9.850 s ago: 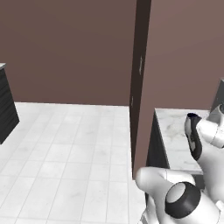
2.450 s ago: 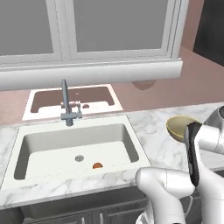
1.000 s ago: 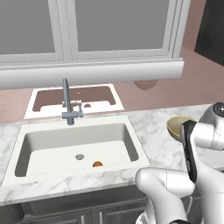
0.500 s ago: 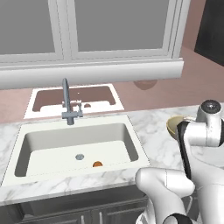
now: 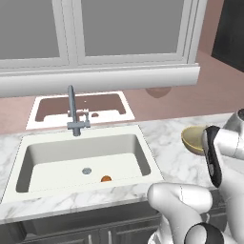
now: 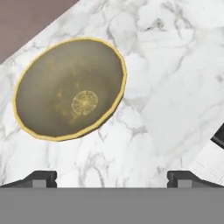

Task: Clear the mugs and bowl far away from the sink.

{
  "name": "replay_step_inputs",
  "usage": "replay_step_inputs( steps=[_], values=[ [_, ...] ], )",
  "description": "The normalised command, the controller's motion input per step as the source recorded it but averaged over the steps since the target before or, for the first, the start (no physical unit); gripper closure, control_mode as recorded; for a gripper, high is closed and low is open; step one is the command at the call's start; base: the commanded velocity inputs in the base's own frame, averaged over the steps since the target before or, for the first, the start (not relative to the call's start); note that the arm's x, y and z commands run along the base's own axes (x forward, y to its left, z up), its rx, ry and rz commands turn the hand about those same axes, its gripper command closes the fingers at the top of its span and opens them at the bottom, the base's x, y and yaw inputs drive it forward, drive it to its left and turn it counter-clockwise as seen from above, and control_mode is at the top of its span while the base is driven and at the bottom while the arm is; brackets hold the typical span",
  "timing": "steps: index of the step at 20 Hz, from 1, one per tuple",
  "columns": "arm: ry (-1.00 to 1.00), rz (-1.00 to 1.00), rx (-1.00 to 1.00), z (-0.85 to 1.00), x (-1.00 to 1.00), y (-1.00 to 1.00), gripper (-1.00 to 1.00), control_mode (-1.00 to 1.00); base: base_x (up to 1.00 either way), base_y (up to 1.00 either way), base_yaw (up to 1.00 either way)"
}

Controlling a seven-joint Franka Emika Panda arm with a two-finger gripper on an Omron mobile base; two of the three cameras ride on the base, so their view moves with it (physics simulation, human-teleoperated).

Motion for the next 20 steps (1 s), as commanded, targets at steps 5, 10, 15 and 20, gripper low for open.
replay_step_inputs(
  steps=[5,10,15,20],
  values=[
    [-0.05,0.0,0.36,-0.05,0.0,-0.09,-1.0,-1.0,0.0,0.0,0.0],
    [0.0,0.0,0.26,0.0,0.12,-0.03,-1.0,-1.0,0.0,0.0,0.0],
    [0.0,-0.07,0.0,-0.01,0.26,0.0,-1.0,-1.0,0.0,0.0,0.0],
    [0.0,-0.12,0.0,-0.12,0.33,0.01,-1.0,-1.0,0.0,0.0,0.0]
  ],
)
